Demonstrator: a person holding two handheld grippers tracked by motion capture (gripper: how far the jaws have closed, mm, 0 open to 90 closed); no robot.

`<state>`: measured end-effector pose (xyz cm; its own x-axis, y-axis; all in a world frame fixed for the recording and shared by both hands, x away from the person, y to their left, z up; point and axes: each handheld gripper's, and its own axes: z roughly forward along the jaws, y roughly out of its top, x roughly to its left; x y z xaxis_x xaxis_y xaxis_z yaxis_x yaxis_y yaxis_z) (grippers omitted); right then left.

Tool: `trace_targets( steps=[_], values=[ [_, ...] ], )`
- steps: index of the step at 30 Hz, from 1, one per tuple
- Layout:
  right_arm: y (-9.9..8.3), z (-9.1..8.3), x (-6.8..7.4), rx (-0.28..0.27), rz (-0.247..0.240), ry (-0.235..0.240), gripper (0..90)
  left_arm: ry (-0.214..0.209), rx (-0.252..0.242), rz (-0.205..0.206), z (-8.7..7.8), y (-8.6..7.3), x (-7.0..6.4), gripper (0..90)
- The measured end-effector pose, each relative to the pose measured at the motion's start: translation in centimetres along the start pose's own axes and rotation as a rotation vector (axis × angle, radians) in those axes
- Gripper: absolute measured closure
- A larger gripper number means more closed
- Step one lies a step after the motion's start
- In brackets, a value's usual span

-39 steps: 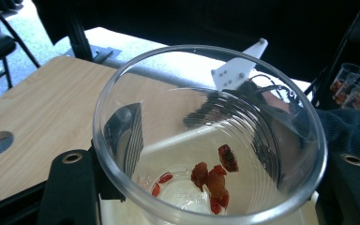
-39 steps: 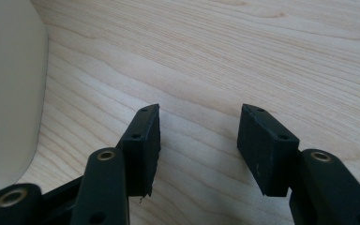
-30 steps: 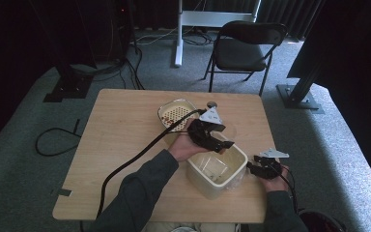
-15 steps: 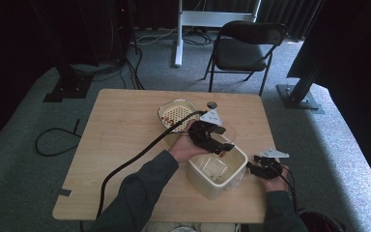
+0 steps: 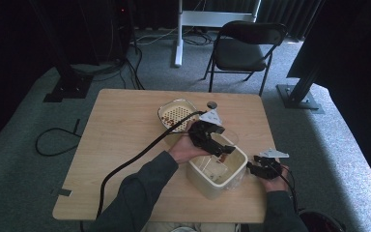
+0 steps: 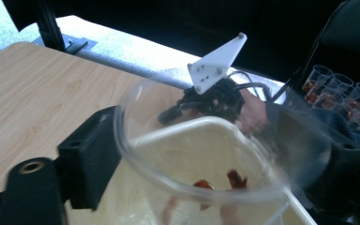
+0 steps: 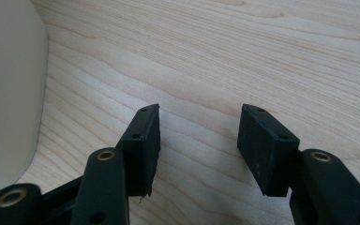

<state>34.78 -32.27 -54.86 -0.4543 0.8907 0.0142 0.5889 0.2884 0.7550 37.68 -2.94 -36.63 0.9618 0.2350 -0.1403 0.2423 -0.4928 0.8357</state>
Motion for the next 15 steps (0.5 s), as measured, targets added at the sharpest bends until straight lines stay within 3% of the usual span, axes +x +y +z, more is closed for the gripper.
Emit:
trace_targets(
  steps=[4, 8, 12, 15],
  values=[
    [0.0, 0.0, 0.0, 0.000, 0.000, 0.001, 48.4, -0.010, -0.005, -0.012, 0.0, 0.0, 0.2, 15.6],
    [0.0, 0.0, 0.0, 0.000, -0.001, 0.001, 48.3, 0.015, -0.021, -0.015, -0.3, -0.1, 0.3, 15.6],
    [0.0, 0.0, 0.0, 0.001, 0.000, 0.000, 47.3, 0.026, -0.064, -0.040, -1.2, -0.4, 0.6, 15.7],
    [0.0, 0.0, 0.0, 0.002, -0.001, -0.002, 44.9, 0.066, -0.103, -0.066, -2.9, -1.3, 1.0, 15.8]
  ],
)
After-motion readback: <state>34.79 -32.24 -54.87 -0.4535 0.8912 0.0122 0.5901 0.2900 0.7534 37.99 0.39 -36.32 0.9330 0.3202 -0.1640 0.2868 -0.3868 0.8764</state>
